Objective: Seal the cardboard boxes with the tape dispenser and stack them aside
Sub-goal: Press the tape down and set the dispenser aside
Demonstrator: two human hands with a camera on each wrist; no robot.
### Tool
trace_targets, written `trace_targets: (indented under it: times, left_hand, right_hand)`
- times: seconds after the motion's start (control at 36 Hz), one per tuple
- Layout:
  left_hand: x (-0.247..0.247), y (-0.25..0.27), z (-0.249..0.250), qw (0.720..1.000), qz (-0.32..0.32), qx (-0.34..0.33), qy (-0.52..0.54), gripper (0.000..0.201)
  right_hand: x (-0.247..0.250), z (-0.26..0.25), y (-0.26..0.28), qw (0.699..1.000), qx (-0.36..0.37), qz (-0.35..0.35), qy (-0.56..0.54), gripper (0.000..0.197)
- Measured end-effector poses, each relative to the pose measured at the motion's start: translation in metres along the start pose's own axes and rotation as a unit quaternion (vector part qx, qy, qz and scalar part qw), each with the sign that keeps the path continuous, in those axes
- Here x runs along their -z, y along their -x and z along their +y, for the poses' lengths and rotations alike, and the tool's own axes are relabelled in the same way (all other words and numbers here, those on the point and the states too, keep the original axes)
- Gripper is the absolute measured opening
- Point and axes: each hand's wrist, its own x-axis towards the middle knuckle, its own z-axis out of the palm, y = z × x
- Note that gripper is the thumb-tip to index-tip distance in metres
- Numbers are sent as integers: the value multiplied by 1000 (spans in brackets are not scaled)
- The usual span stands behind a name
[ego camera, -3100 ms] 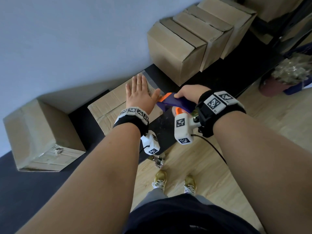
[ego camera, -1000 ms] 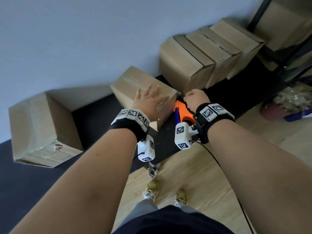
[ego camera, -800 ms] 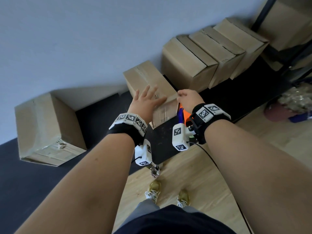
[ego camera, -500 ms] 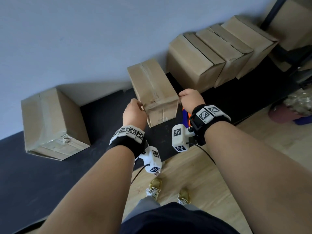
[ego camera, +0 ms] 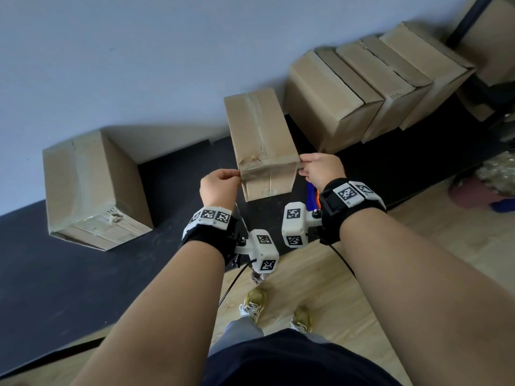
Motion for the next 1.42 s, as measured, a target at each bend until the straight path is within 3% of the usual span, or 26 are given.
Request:
trace_targets:
  times: [0.14, 0.31, 0.47, 0.72, 0.94, 1.03, 1.08, 1.19, 1.28, 1.42]
  left_hand:
    - [7, 1, 0, 999, -26, -24, -12, 7]
    - [7, -4, 6, 991, -20, -79, -107, 5]
    - [4, -6, 9, 981, -14, -102, -167, 4]
    - [-2, -11, 8, 979, 0, -104, -175, 10]
    - [-3, -10, 10, 978, -13, -99, -181, 4]
    - [0, -11, 8, 979, -36, -94, -175, 15]
    - [2, -11, 9, 986, -43, -71, -142, 23]
    - [2, -10, 15, 998, -39, -18, -55, 19]
    - [-1, -8, 14, 995, -42, -47, -71, 36]
    - [-4, -7, 10, 982, -17, -105, -157, 34]
  right_hand:
    - [2, -2, 0, 997, 32, 44, 57, 33]
    - [5, -3, 3, 992, 73, 43, 94, 22]
    - [4, -5, 8, 956, 156, 74, 236, 15]
    - [1, -4, 9, 931, 215, 82, 283, 5]
    - [2, -6, 9, 936, 198, 72, 283, 6]
    - [3, -8, 8, 945, 164, 61, 277, 15]
    - [4, -11, 10, 951, 144, 52, 269, 21]
    - [5, -20, 15, 967, 106, 54, 226, 24]
    - [5, -21, 15, 972, 107, 54, 203, 27]
    - [8, -15, 13, 963, 132, 52, 231, 27]
